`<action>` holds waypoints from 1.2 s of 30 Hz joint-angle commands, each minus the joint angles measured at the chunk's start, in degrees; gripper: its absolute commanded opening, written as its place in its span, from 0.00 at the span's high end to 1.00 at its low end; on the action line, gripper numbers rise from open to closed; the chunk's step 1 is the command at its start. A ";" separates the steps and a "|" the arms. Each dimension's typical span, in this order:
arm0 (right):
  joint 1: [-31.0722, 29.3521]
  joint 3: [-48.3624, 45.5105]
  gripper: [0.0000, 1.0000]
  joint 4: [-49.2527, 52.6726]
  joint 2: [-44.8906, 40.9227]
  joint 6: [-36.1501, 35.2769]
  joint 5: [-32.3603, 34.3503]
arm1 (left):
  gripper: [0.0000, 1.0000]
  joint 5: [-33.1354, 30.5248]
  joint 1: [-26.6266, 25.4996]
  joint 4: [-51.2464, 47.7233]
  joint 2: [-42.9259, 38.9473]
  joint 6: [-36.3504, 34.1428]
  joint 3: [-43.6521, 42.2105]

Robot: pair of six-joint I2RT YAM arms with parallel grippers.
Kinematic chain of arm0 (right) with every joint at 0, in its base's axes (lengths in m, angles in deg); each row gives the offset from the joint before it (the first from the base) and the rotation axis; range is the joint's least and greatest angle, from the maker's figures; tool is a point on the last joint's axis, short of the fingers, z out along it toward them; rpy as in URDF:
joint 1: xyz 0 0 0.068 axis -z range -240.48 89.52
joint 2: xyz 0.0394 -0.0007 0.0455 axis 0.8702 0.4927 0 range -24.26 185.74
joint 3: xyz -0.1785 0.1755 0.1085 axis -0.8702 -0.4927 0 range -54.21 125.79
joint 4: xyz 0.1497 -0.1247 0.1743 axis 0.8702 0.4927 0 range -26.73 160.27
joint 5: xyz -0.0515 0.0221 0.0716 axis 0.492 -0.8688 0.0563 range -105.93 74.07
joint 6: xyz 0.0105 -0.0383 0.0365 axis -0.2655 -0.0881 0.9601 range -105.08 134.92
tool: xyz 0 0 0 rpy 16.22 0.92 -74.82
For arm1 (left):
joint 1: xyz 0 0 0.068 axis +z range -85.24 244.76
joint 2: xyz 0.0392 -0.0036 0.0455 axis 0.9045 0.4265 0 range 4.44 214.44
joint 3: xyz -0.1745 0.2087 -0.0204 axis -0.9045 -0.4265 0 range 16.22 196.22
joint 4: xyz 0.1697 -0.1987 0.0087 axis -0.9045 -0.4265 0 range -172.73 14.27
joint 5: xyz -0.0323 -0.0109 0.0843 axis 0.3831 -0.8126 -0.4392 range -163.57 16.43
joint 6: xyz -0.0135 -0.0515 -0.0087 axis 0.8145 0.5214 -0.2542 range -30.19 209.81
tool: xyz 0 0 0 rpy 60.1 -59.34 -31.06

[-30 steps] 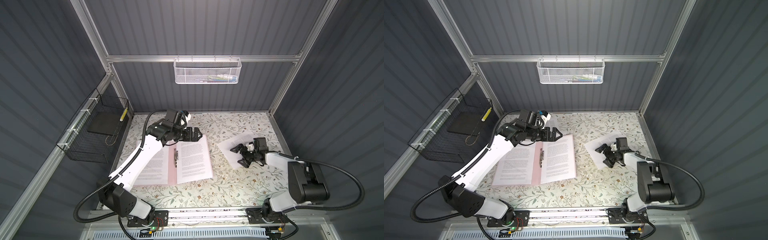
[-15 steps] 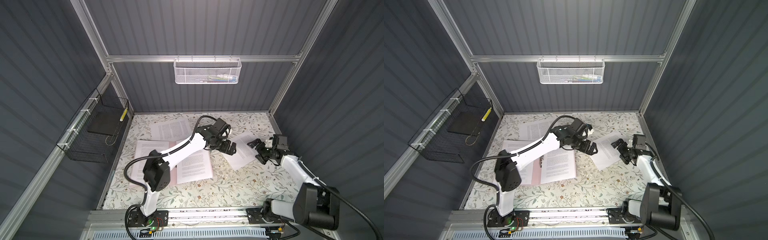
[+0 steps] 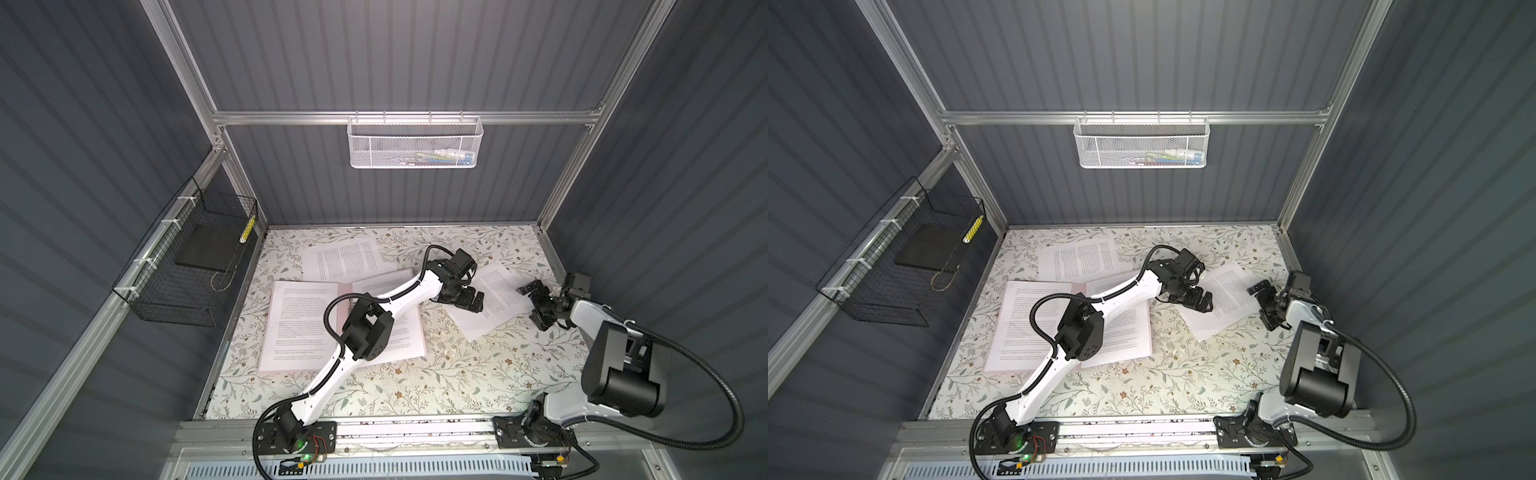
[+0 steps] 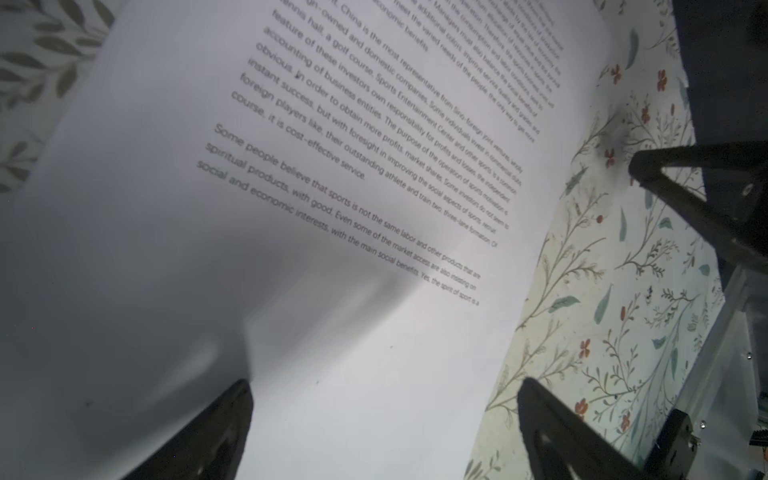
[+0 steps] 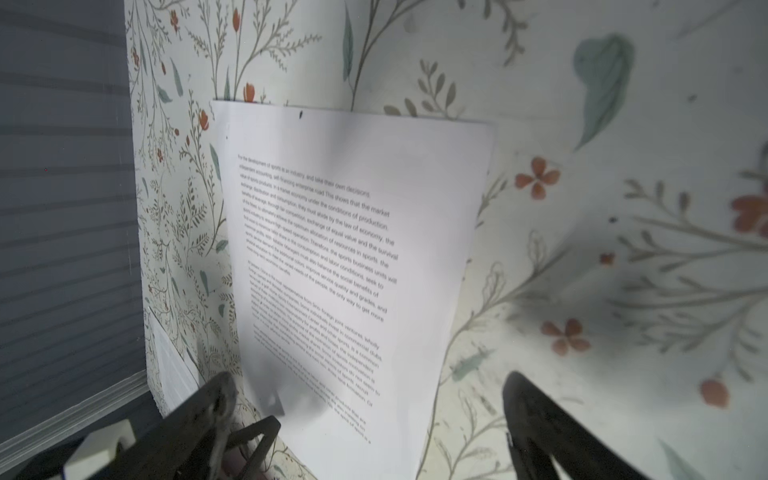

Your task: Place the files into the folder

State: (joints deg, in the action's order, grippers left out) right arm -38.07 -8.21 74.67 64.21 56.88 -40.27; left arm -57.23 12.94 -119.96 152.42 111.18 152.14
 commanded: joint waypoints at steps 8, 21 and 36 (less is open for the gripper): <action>0.22 5.07 0.01 -1.45 7.99 -0.82 -4.55 | 0.00 1.92 -0.52 4.10 -6.52 1.41 -15.62; 0.13 15.90 0.01 11.84 13.59 -6.50 3.75 | 0.00 1.33 -4.22 11.43 -16.09 18.41 -37.53; -5.62 28.47 0.01 24.54 26.41 -15.84 2.41 | 0.00 0.12 -4.29 11.36 -17.20 18.88 -37.77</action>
State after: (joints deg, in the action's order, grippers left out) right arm -42.52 21.01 92.57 88.32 43.50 -39.68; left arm -56.35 8.64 -102.87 133.01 129.49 116.05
